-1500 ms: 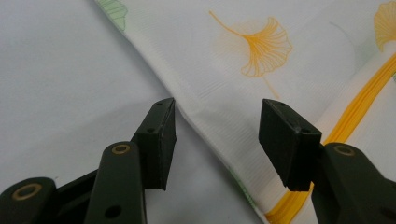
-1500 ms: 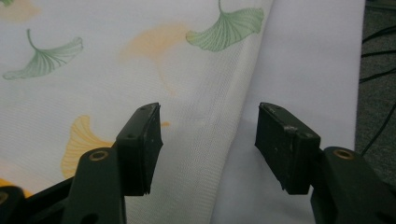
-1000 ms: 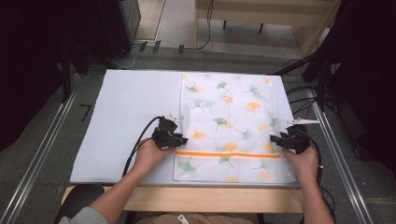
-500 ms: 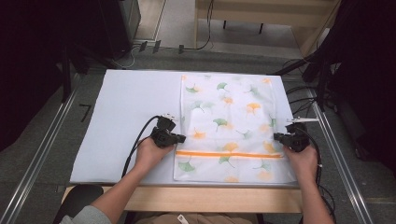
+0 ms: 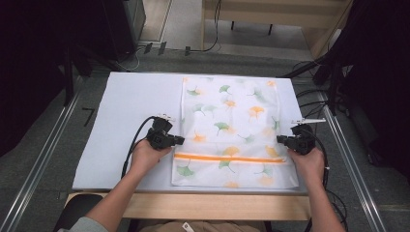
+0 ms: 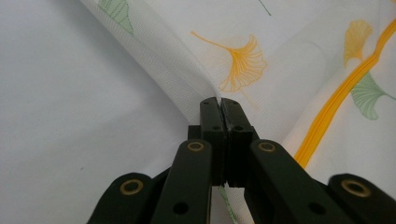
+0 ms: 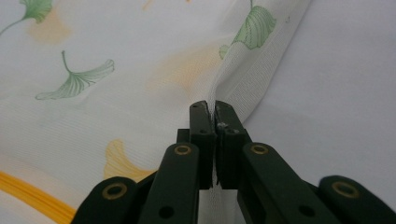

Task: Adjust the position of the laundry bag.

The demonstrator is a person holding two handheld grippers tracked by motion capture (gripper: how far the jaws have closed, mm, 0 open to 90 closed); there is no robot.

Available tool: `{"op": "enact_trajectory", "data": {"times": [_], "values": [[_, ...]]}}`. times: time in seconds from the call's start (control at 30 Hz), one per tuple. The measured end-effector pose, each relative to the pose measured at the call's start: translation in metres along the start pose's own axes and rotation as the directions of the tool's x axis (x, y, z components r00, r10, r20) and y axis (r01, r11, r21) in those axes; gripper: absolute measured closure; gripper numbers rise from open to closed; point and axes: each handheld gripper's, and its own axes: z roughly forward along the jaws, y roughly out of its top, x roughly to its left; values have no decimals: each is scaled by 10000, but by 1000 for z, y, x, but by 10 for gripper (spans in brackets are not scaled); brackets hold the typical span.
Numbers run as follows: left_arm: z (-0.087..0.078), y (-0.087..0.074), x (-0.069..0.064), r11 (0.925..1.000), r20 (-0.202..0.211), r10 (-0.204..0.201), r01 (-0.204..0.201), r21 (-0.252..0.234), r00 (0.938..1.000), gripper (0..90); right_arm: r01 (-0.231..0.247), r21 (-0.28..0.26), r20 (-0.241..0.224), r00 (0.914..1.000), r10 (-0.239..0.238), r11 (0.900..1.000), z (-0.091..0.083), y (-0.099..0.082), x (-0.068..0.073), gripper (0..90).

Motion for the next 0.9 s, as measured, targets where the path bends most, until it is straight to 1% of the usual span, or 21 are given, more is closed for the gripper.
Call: {"op": "enact_trajectory", "data": {"times": [0.03, 0.07, 0.1, 0.2, 0.23, 0.27, 0.3, 0.4, 0.43, 0.47, 0.5, 0.53, 0.6, 0.63, 0.67, 0.7, 0.73, 0.77, 0.8, 0.83, 0.9], "values": [[-4, -1, 3, 9999, 67, -140, 140, -19, 9999, 900, 72, -36, -38, 10000, -73, 10000, 0, 1, 2, 891], [-4, -1, 3, 9999, 67, -140, 140, -19, 9999, 900, 72, -36, -38, 10000, -73, 10000, 0, 1, 2, 891], [-9, -3, 7, 9997, 123, -231, 231, -33, 9997, 900, 154, -14, -121, 9998, -154, 9999, 1, 3, 5, 891], [-13, -4, 10, 9995, 89, -314, 315, -86, 9995, 900, 247, 38, -183, 9995, -247, 9997, 2, 5, 7, 891], [-15, -5, 12, 9991, 166, -401, 403, -97, 9991, 900, 289, 79, -276, 9992, -287, 9996, 4, 8, 11, 891], [-17, -5, 13, 9992, 151, -394, 395, -84, 9991, 900, 289, 79, -276, 9992, -287, 9996, 4, 8, 11, 891], [-22, -7, 16, 9989, 129, -458, 460, -114, 9989, 899, 477, 93, -363, 9982, -474, 9988, 6, 10, 14, 891], [-27, -8, 19, 9991, 14, -420, 420, -79, 9991, 899, 521, 109, -499, 9974, -515, 9986, 7, 12, 18, 891], [-30, -10, 21, 9987, -46, -501, 501, -113, 9987, 898, 624, 97, -611, 9962, -617, 9980, 7, 15, 22, 892], [-30, -10, 21, 9987, -46, -501, 501, -113, 9987, 899, 624, 97, -611, 9962, -617, 9980, 7, 15, 22, 892], [-34, -11, 24, 9984, -23, -562, 562, -74, 9984, 898, 741, 76, -668, 9951, -734, 9972, 8, 17, 27, 892], [-34, -11, 24, 9984, -23, -562, 562, -74, 9984, 898, 813, 55, -703, 9943, -807, 9967, 9, 18, 29, 892], [-38, -13, 27, 9983, -53, -588, 588, -46, 9983, 898, 867, 95, -737, 9936, -858, 9962, 9, 19, 32, 892], [-39, -14, 28, 9975, -42, -695, 695, -90, 9976, 898, 863, 143, -763, 9935, -849, 9962, 10, 20, 34, 892], [-41, -14, 30, 9976, -10, -687, 687, -96, 9976, 897, 931, 136, -844, 9922, -917, 9956, 11, 20, 35, 892], [-43, -14, 31, 9970, -5, -769, 769, -126, 9970, 897, 925, 133, -866, 9921, -910, 9956, 11, 21, 37, 892], [-44, -15, 32, 9970, 27, -772, 772, -93, 9970, 897, 988, 158, -890, 9913, -970, 9950, 11, 21, 37, 892], [-44, -15, 32, 9970, 27, -772, 772, -93, 9970, 897, 950, 186, -931, 9913, -928, 9953, 12, 22, 39, 891], [-46, -15, 33, 9968, 14, -801, 801, -82, 9968, 897, 950, 186, -931, 9913, -928, 9953, 12, 22, 39, 891], [-48, -16, 35, 9961, -43, -871, 870, -116, 9962, 897, 1003, 239, -1066, 9895, -972, 9947, 13, 23, 42, 891], [-51, -17, 38, 9959, -59, -905, 904, -89, 9959, 898, 1079, 253, -1088, 9885, -1046, 9938, 14, 23, 43, 891]]}}
